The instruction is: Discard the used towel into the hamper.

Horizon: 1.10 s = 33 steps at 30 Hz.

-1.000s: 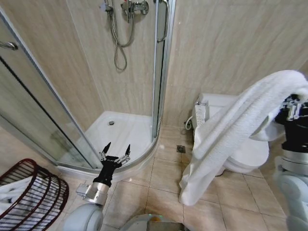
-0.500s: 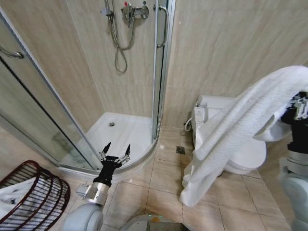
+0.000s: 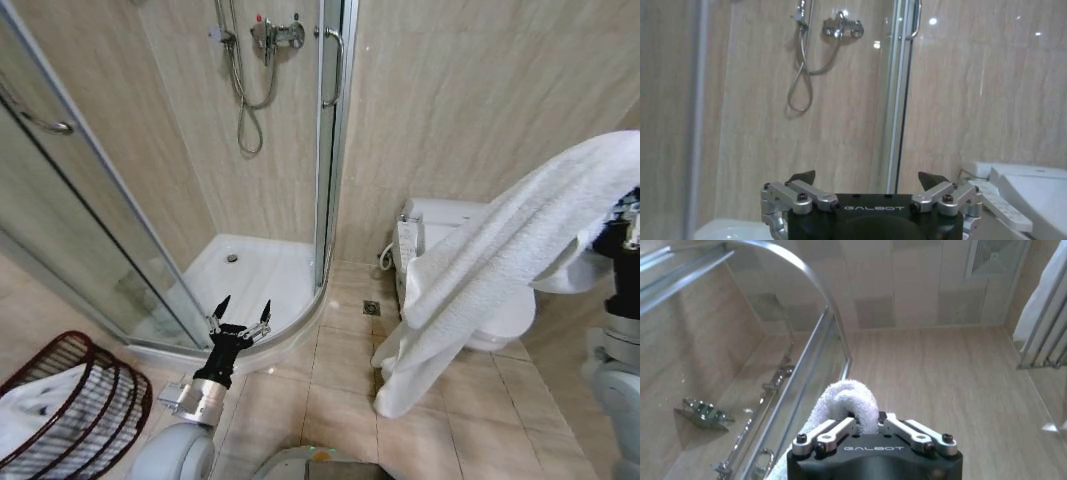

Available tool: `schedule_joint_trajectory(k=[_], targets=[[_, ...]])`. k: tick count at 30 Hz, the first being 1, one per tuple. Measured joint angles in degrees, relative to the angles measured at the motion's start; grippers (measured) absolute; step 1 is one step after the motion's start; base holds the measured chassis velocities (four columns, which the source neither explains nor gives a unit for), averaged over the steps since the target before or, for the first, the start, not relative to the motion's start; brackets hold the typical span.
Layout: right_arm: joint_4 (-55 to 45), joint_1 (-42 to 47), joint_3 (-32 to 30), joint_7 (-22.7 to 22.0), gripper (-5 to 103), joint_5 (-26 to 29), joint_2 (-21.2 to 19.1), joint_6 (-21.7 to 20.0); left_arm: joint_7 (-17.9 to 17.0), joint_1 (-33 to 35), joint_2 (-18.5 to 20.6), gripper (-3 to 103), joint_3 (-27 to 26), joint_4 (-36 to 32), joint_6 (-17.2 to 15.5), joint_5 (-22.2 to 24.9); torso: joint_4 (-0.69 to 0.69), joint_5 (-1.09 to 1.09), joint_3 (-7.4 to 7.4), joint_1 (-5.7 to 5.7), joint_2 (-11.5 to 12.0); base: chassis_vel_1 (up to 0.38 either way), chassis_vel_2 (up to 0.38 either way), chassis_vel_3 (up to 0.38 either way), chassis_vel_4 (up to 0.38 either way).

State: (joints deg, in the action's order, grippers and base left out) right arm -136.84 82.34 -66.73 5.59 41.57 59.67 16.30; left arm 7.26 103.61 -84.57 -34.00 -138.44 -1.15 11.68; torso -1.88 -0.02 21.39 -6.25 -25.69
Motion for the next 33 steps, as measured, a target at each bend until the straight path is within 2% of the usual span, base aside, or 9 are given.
schedule_joint_trajectory(k=[21, 33], targets=[[-1.01, 0.55, -2.27, 0.11, 5, 1.84, -1.03, -0.36, 0.0, -0.01, 0.0, 100, 0.0, 0.0, 0.0, 0.0, 0.01, 0.02, 2.42, -1.64, -4.02, 0.018, -0.017, -0.011, 0.01], [-0.87, 0.25, -1.76, 0.12, 5, 1.84, -1.3, -0.06, 0.0, -0.01, 0.0, 100, 0.0, 0.0, 0.0, 0.0, 0.01, 0.02, 4.21, -2.66, -6.87, 0.132, -0.129, -0.139, 0.13]])
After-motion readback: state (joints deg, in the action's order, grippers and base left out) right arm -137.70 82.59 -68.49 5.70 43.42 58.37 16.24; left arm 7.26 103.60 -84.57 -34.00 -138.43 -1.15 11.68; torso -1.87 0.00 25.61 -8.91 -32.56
